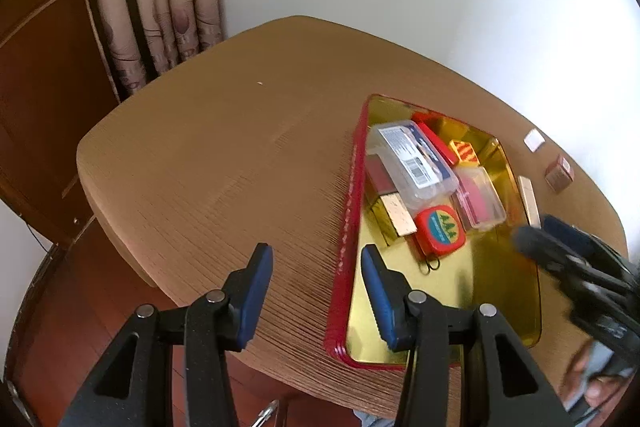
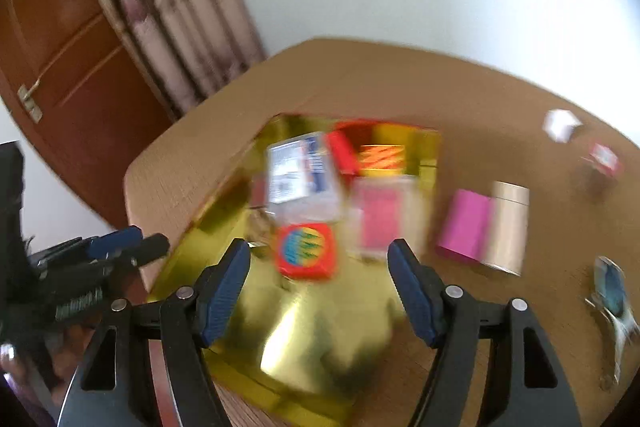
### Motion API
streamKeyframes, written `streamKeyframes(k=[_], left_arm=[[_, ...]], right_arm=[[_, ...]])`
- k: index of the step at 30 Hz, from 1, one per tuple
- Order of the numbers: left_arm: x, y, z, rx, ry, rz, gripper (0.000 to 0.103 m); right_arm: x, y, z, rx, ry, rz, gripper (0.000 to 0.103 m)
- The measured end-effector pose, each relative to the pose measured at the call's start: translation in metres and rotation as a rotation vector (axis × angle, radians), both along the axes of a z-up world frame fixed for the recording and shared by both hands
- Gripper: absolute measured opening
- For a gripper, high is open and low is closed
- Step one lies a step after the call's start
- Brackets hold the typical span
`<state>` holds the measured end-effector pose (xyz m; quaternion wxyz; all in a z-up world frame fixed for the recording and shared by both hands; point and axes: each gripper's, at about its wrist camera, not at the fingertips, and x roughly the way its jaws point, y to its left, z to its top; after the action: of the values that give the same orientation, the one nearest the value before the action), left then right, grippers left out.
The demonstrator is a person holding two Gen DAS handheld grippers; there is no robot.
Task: Organize rigid objects
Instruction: 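Move both tools toward the silver spring clip holding a blue keychain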
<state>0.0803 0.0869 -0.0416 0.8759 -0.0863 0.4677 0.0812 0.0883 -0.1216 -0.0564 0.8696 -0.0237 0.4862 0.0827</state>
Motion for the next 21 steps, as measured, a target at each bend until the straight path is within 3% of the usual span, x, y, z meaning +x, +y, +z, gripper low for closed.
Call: streamKeyframes(k=[4,7,13,15,17,21], left_arm=[[-0.001,-0.015,-0.004,0.032,0.013,-0.034,0.047],[-0.003,-0.036,-0.005,0.089,0.009,-0.082,0.047],[-0.013,-0.086,0.004,0.131,0.000,-0.204,0.047],[-0.014,-0.103,0.008,0.115,0.000,-0.245,0.047],[-0.013,-0.124,0.012,0.105,0.011,-0.287,0.047],[-0.001,-0.154,0.013,-0.001,0.065,-0.352,0.047]], right_arm=[[-0.046,-0.087,0.017,-0.141,-0.110,-0.214,0.082],[-0.068,-0.159,0.019,-0.270,-0.115,-0.399,0.084],[-0.107,-0.273,0.017,-0.485,-0.079,-0.596,0.084],[-0.114,-0.293,0.016,-0.457,-0.062,-0.633,0.085],[-0.118,-0.310,0.018,-0.362,-0.050,-0.673,0.088],[-0.119,-0.332,0.016,-0.241,-0.028,-0.701,0.091]])
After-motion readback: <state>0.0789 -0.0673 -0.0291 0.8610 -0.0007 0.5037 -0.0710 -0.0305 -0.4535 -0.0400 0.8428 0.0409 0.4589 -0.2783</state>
